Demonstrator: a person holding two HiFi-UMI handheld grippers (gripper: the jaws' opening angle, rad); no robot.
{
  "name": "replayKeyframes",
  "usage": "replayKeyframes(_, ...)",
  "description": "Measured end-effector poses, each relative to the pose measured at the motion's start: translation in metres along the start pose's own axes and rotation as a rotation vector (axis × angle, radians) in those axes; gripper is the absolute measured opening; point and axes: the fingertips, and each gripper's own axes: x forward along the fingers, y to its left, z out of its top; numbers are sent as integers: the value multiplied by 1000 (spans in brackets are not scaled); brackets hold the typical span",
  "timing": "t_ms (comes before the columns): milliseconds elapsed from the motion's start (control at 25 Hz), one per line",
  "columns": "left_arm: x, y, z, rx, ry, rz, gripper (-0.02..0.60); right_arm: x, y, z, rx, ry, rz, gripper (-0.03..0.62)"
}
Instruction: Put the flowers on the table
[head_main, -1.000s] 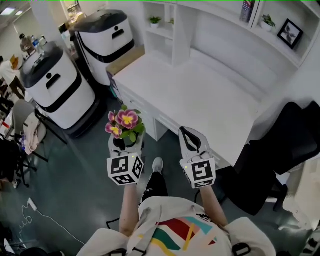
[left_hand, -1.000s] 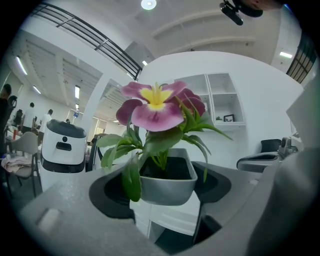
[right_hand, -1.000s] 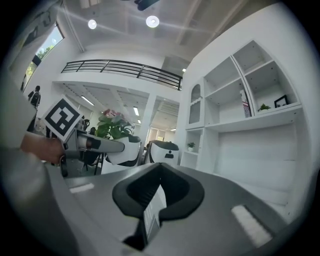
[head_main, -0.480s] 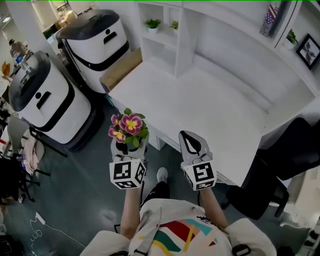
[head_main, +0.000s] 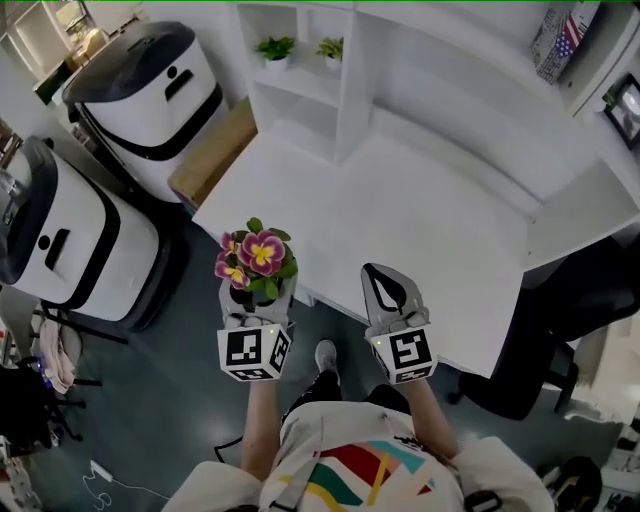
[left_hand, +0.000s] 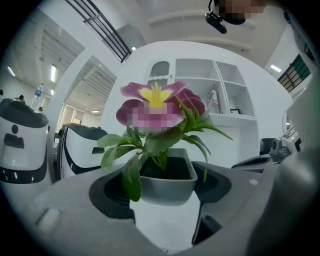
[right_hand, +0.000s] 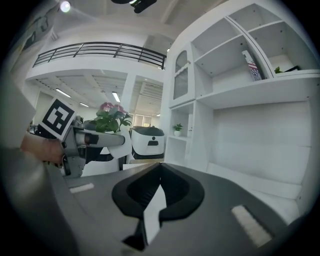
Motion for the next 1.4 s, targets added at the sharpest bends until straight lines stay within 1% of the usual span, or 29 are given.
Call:
replayKeyframes(200, 23, 4, -11, -8, 22, -40, 342, 13, -12, -10, 6, 43, -32, 0)
replayKeyframes(320, 33, 3, -14, -12, 22, -53, 342, 18, -17, -14, 0, 57, -24, 0)
replayKeyframes(640, 50, -3, -14, -5, 20, -62, 342, 35, -26, -15, 1, 51, 3, 0)
replayKeyframes(840, 67, -16, -5, 17, 17, -69, 342, 46, -43, -12, 16, 23, 13, 0)
replayKeyframes(1040, 96, -46, 4, 37, 9, -118, 342, 44, -70, -15, 68, 5, 5, 0)
replayKeyframes(1120, 110, -61, 6, 60, 10, -131, 342, 39, -85, -15, 78, -10, -11, 0)
replayKeyframes(1240, 125, -92, 6, 94, 8, -168, 342, 26, -111, -25, 102, -16, -53, 0)
replayKeyframes(1400, 144, -130, -2, 107, 18, -233, 342, 8, -146, -44, 146, 6, -126, 0)
